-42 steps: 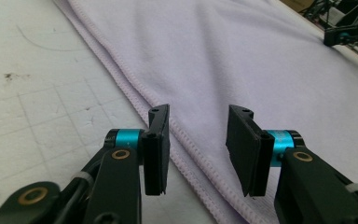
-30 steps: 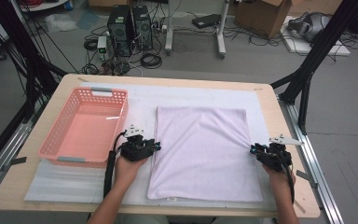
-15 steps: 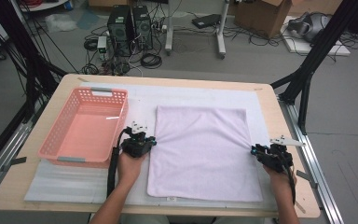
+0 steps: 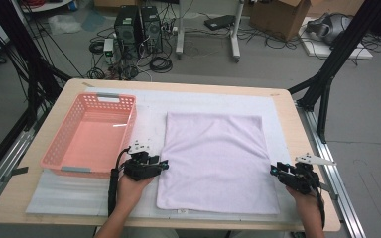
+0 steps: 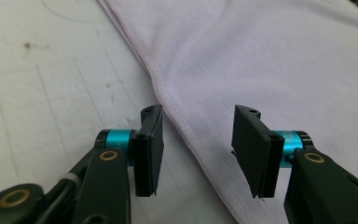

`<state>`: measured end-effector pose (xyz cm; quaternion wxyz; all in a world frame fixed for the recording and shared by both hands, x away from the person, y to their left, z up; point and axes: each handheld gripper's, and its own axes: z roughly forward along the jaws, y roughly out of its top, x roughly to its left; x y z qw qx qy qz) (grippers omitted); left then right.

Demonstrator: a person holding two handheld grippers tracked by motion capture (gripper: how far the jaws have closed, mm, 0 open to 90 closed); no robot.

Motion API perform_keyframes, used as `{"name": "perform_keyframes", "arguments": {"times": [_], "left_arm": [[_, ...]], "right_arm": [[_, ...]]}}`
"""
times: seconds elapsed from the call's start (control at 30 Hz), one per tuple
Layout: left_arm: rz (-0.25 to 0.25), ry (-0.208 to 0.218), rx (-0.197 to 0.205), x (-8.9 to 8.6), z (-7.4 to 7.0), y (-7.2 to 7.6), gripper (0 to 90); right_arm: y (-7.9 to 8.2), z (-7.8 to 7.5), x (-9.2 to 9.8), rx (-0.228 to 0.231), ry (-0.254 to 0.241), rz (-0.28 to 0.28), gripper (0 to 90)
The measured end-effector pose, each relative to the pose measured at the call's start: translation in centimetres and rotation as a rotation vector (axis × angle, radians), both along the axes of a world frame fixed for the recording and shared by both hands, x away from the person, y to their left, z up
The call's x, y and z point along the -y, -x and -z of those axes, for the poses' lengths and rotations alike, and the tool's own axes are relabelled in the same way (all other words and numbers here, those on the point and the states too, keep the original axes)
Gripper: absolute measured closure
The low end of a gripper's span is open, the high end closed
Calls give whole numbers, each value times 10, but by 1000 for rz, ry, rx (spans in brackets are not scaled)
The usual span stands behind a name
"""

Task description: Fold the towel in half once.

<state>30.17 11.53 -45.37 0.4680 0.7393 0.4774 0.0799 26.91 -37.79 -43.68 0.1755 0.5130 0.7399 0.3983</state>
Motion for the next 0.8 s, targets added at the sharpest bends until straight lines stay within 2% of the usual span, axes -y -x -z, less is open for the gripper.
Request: {"name": "perform_keyframes", "arguments": {"times": [0.13, 0.2, 0.27, 0.33, 0.37, 0.4, 0.43, 0.47, 0.5, 0.53, 0.67, 0.73, 0.8], "left_arm": [[6, 27, -25, -8, 0, 17, 518], [10, 40, -37, -11, -1, 26, 514], [20, 54, -46, -13, 0, 34, 513], [29, 69, -35, -11, 3, 41, 504], [29, 65, -21, -9, 4, 45, 503], [22, 49, -11, -6, 4, 48, 511], [26, 28, -22, -2, 3, 51, 593], [14, -9, -6, 2, 3, 53, 695], [20, -13, -20, 2, 3, 54, 791], [11, 0, -47, 2, 2, 54, 864], [36, 21, -65, -2, 0, 60, 876], [56, 46, -78, -5, -1, 66, 876], [75, 50, -82, -6, -2, 74, 876]], "right_arm": [[8, 8, -5, -67, 7, -23, 622], [16, 7, -5, -69, -1, -23, 622], [24, 6, -7, -77, 19, -18, 618], [30, 7, -8, -72, 38, -24, 620], [33, 7, -9, -71, 42, -21, 637], [35, 7, -10, -69, 53, -15, 692], [36, 7, -10, -67, 57, -22, 801], [36, 7, -10, -82, 26, -36, 838], [36, 8, -9, -86, 20, -33, 850], [36, 7, -9, -86, 17, -34, 857], [42, 5, 0, -83, -9, -30, 866], [48, 2, 7, -81, -16, -28, 866], [53, 0, 11, -87, -17, -36, 866]]}}
